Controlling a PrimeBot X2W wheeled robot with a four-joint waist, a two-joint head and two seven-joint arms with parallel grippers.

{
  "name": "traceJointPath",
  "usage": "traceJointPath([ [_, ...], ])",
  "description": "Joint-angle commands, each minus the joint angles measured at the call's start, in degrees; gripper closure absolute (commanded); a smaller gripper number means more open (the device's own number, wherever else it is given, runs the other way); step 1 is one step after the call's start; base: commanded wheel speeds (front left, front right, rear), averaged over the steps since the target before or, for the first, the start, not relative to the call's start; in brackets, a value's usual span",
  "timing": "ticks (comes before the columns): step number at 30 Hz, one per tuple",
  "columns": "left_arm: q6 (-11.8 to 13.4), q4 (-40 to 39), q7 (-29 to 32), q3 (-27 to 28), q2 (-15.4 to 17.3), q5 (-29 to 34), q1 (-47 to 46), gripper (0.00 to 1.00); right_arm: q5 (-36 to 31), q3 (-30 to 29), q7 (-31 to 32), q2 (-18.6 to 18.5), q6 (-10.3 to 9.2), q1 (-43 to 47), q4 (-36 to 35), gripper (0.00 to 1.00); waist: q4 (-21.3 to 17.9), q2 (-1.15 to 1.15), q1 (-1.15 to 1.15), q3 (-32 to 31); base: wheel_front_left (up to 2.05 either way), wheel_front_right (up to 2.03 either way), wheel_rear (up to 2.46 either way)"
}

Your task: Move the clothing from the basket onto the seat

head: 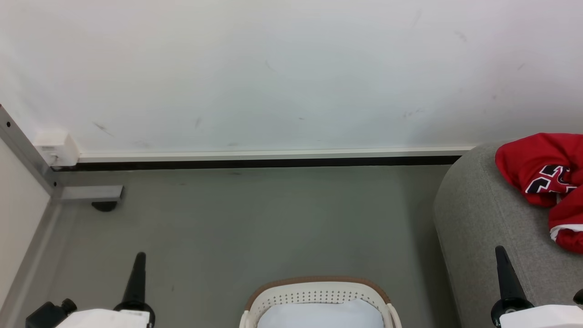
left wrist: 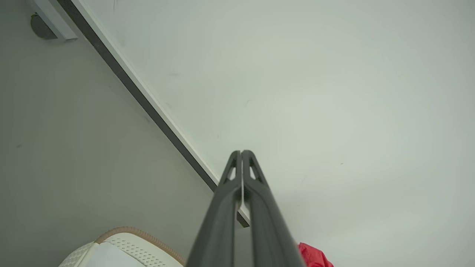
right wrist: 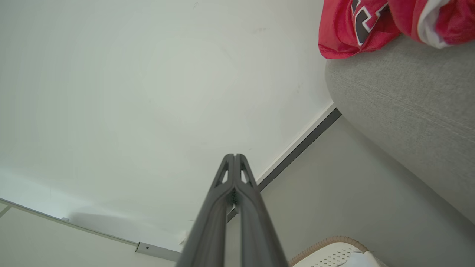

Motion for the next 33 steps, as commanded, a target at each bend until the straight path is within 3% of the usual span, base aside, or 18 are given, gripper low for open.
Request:
traceJointPath([
  [1,0.3,-0.7,0.5,0.3,0.1,-2.1,-1.3,1.00,1.9,-0.3,0.2,-0.4,-0.06,-1.4,-0.8,1.00,0.0,0.00,0.00,0.0,0.00,0.00,0.00],
  [33,0.6,-0.5,4.9,1.5,-0.4,-17.3,-2.2,1.00,18.6,-1.8,3.0,-2.0,-0.09,-1.8,-0.8,1.00,0.5,0.00,0.00,-0.7,0.00,0.00,0.00],
])
